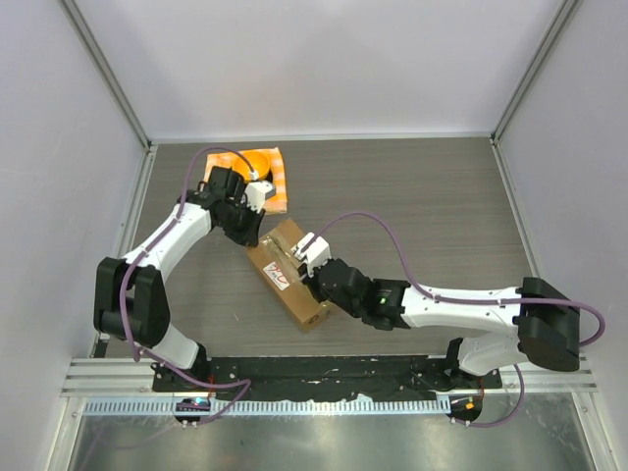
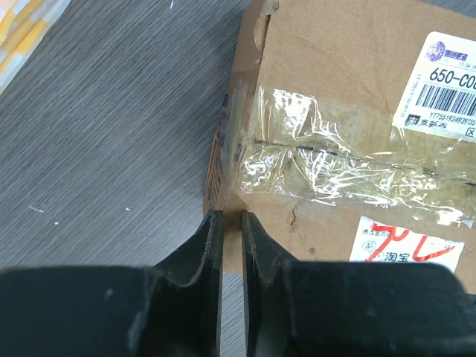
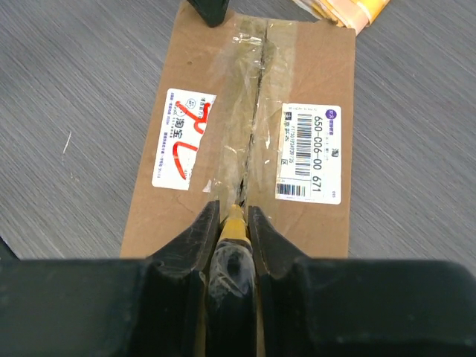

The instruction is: Unpack the express box

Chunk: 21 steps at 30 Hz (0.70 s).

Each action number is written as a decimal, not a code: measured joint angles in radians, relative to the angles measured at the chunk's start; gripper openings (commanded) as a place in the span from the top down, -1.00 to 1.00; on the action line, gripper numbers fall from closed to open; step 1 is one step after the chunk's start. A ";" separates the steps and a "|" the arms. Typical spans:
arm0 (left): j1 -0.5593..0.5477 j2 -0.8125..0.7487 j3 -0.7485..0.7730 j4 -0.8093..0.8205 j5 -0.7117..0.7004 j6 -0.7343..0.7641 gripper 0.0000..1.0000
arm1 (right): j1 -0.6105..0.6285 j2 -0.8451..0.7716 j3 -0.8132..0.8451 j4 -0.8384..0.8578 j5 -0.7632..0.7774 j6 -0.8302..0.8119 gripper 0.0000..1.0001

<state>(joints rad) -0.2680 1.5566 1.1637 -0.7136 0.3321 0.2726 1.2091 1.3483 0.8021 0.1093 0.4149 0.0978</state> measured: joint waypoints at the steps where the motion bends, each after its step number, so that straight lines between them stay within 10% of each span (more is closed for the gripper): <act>1: -0.002 -0.002 -0.001 0.002 -0.004 -0.002 1.00 | 0.006 -0.003 -0.001 -0.013 0.007 0.009 0.99; 21: -0.032 0.000 -0.002 0.020 -0.007 -0.027 1.00 | 0.081 -0.129 -0.049 -0.151 0.108 0.177 0.99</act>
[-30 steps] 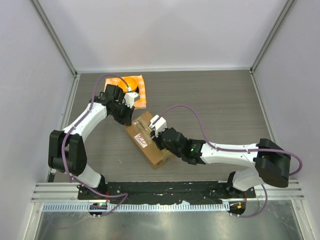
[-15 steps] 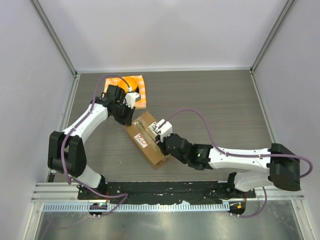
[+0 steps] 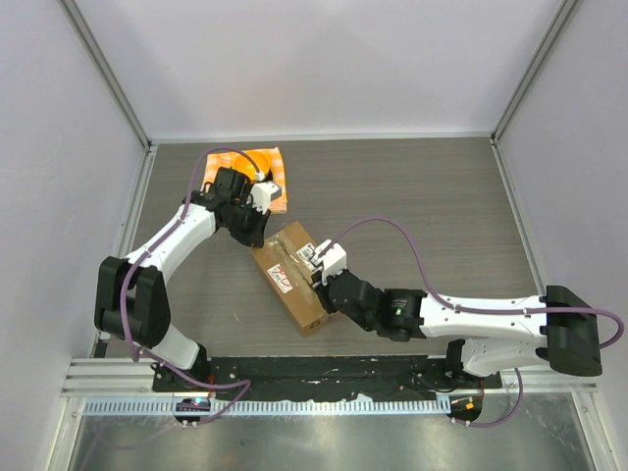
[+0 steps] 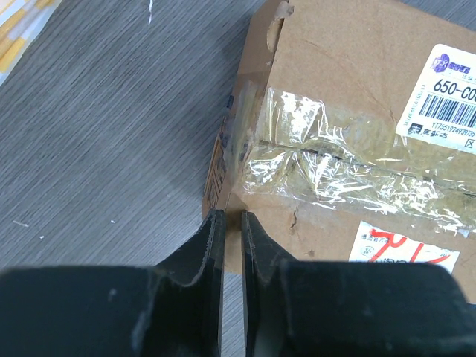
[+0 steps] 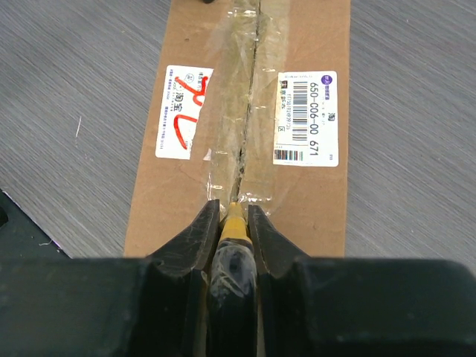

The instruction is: Unpack the express box

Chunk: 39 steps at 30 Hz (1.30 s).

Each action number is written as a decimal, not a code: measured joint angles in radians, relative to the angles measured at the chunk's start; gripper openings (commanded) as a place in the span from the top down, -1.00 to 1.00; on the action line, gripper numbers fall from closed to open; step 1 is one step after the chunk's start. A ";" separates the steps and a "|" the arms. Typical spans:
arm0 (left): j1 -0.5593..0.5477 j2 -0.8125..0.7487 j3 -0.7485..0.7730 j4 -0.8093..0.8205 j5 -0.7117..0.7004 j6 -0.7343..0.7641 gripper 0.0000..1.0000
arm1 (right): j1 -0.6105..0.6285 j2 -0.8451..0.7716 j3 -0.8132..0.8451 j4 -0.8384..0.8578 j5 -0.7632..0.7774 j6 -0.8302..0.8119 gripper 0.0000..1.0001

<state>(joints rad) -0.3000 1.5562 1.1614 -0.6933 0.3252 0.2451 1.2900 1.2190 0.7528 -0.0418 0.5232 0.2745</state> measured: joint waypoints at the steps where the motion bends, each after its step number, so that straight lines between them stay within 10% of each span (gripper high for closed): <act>1: 0.000 0.000 0.000 0.000 0.000 -0.002 1.00 | 0.005 0.000 0.000 -0.005 0.009 0.010 0.99; 39: -0.025 0.026 0.024 -0.011 -0.042 -0.100 1.00 | 0.307 -0.016 0.053 -0.333 0.347 0.472 0.99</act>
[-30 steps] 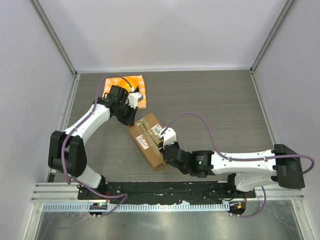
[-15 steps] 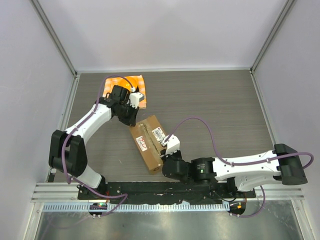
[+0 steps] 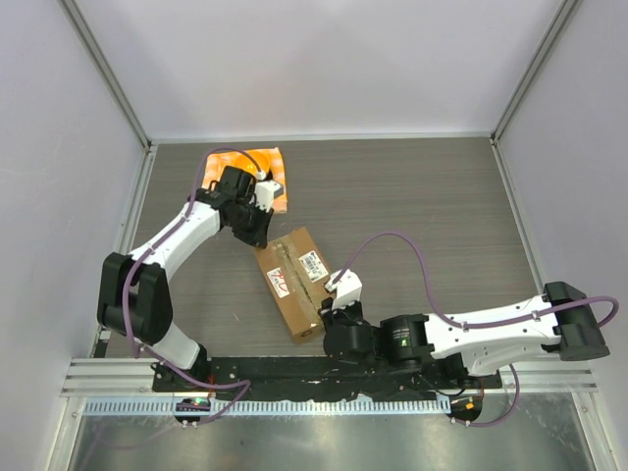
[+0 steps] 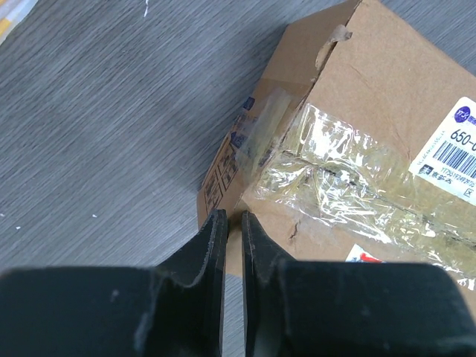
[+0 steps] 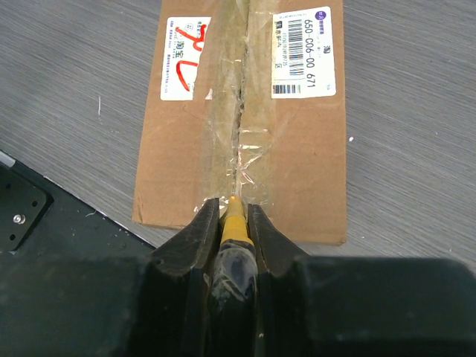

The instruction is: Unpack the express box

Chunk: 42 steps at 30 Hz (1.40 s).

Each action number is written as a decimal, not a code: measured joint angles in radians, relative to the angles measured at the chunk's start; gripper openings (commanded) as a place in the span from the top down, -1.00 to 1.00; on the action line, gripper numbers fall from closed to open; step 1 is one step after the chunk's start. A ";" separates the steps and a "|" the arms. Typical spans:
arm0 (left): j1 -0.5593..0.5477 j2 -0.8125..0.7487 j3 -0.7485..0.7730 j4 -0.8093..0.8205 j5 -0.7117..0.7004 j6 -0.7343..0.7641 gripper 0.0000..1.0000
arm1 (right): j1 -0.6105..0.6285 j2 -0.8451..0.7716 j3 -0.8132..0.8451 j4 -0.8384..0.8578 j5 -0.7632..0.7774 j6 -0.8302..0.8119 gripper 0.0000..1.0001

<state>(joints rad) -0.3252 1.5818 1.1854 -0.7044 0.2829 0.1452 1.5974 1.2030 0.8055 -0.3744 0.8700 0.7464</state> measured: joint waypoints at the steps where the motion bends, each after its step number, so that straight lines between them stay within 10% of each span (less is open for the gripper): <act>1: 0.000 0.003 0.004 -0.004 -0.001 -0.002 1.00 | 0.000 -0.006 -0.004 0.002 0.000 0.005 0.99; 26: 0.053 0.018 0.011 -0.017 0.068 -0.026 1.00 | 0.019 -0.230 -0.138 -0.005 -0.011 0.085 0.98; 34: 0.168 0.090 -0.032 0.053 -0.253 0.039 1.00 | 0.083 -0.349 -0.183 -0.224 -0.116 0.100 0.98; 42: 0.151 0.058 -0.006 -0.023 -0.251 0.017 1.00 | 0.083 -0.373 -0.163 -0.244 -0.050 0.086 0.99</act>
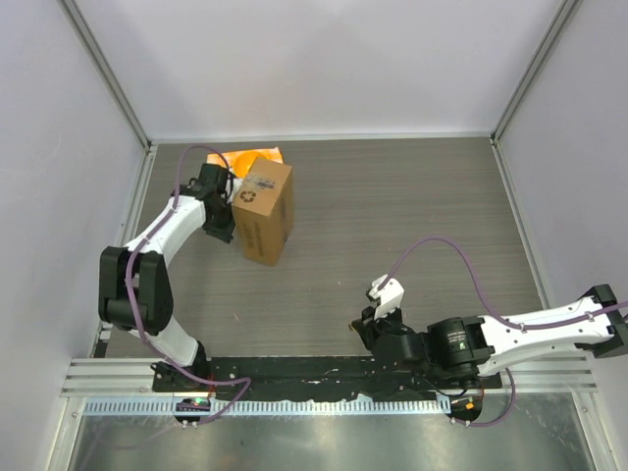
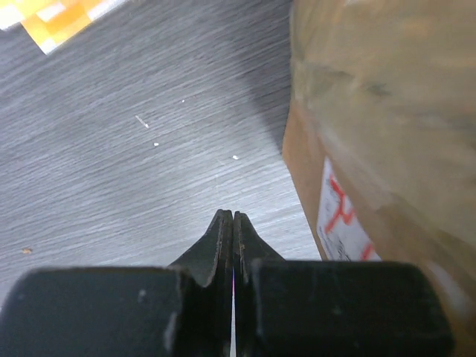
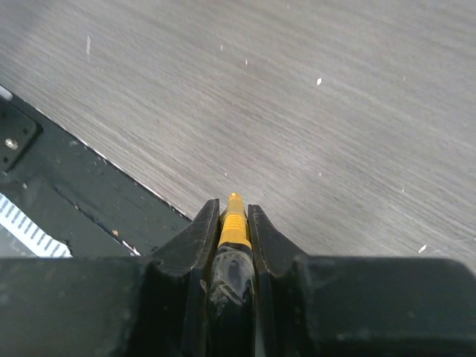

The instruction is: Unpack the express box

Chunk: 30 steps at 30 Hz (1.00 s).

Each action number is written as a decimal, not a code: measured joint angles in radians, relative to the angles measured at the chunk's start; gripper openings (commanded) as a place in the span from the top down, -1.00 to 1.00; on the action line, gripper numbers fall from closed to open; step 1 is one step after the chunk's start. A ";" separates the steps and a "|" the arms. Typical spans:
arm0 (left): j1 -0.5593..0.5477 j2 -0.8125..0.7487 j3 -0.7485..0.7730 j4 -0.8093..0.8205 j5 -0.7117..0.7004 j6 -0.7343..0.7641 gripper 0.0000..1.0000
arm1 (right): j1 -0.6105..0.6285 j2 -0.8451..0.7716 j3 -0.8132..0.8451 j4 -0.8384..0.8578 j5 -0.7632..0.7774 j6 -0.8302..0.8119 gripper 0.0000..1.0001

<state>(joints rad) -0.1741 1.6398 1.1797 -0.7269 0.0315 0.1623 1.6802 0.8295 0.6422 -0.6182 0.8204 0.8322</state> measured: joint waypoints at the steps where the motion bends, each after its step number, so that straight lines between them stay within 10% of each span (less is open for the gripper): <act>1: -0.006 -0.012 0.018 -0.018 0.006 -0.004 1.00 | 0.000 -0.001 0.013 0.000 0.014 -0.008 0.98; 12: -0.164 -0.093 0.320 -0.112 0.039 -0.053 1.00 | -0.031 -0.071 0.147 -0.011 0.232 -0.064 0.99; 25: -0.451 0.132 0.544 -0.203 0.039 -0.054 1.00 | -0.397 -0.090 0.151 -0.061 0.215 -0.090 0.99; 30: -0.447 0.169 0.573 -0.254 0.087 -0.048 0.63 | -0.433 -0.077 0.146 -0.109 0.193 -0.032 0.99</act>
<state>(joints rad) -0.6216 1.8088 1.7523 -0.9810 0.1181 0.1146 1.2469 0.7521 0.7879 -0.7269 1.0134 0.7998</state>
